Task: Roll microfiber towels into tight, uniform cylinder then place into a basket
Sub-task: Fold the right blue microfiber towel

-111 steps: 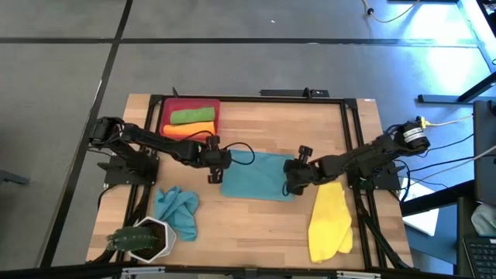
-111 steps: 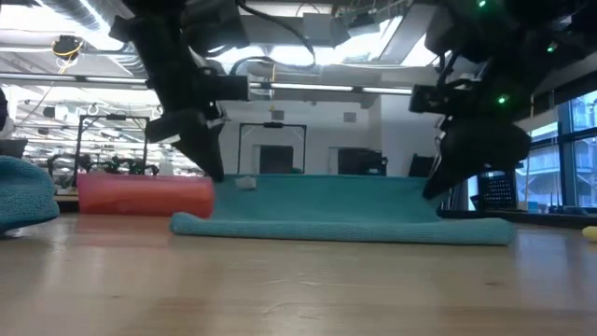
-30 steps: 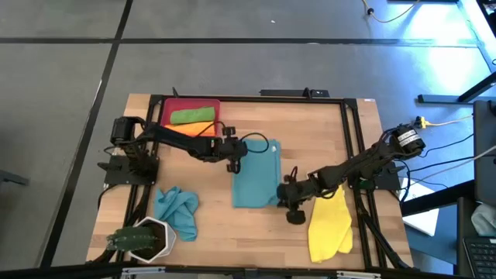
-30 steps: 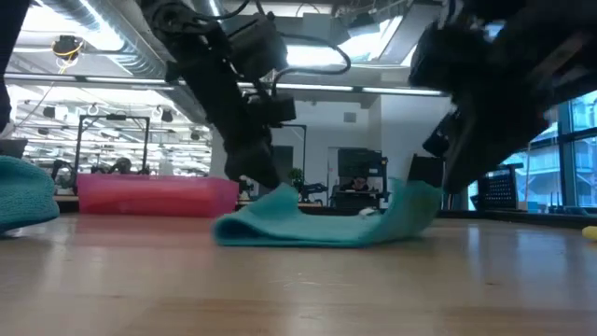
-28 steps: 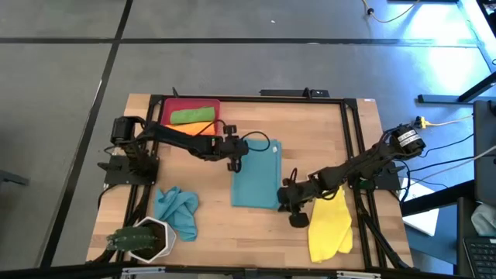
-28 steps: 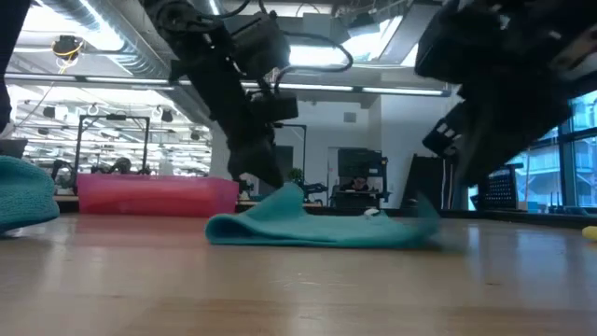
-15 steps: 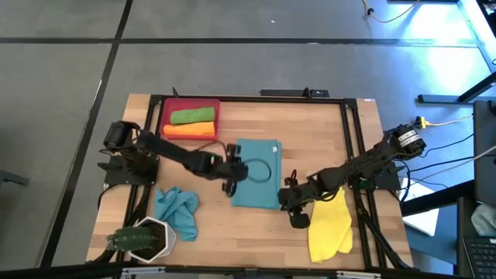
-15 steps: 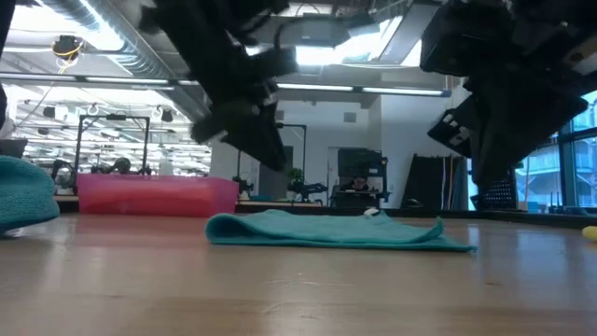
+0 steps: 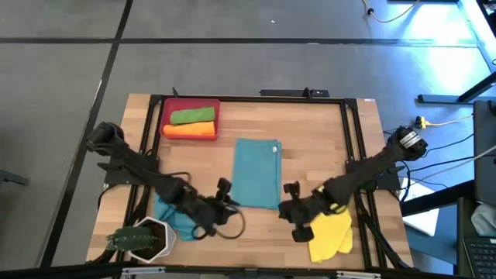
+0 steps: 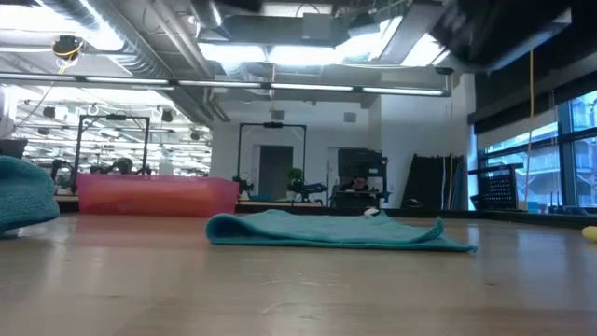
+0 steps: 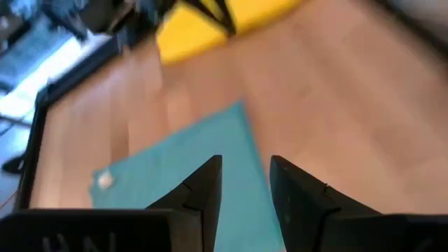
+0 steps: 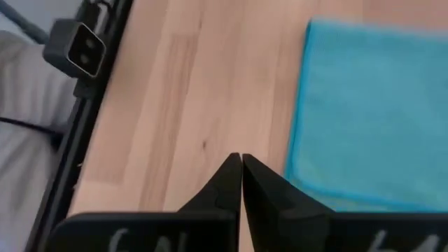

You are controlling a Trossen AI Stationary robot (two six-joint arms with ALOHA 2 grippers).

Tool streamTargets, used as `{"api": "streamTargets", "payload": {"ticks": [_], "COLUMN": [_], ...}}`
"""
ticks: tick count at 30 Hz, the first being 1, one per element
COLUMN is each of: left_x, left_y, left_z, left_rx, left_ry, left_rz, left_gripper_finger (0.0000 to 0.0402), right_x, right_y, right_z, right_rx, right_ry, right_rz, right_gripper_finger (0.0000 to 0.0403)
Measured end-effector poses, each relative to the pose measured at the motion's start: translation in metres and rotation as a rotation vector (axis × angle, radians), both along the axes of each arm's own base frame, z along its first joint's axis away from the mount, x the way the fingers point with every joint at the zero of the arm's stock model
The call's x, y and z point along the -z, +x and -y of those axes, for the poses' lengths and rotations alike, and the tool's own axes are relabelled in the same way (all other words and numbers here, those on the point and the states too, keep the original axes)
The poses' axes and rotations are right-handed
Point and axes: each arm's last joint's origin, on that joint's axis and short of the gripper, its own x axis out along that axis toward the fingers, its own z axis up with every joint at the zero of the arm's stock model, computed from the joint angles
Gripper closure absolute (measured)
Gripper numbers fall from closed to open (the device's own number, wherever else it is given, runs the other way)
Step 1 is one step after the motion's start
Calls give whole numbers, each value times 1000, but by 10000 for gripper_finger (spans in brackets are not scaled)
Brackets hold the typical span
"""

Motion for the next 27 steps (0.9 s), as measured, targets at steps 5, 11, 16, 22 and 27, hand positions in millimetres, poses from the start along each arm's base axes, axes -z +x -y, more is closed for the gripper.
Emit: {"api": "streamTargets", "payload": {"ticks": [5,11,16,22,27], "left_x": [12,57,86,111,122], "left_y": [-26,-31,-20,-7,5], "left_z": [3,-11,-6,-9,-11], "left_rx": [29,-12,32,17,23], "left_ry": [-114,-94,39,188,270], "left_rz": [97,77,-23,-180,-294], "left_gripper_finger": [292,291,291,291,291], "right_x": [-14,-9,-9,-9,-9], "right_y": [-13,-20,-20,-18,-16], "right_z": [-27,-35,-35,-30,-28], "right_rx": [18,42,43,51,76], "right_ry": [-151,-183,-185,-200,-188], "right_rz": [143,144,145,135,130], "right_gripper_finger": [386,386,386,386,386]}}
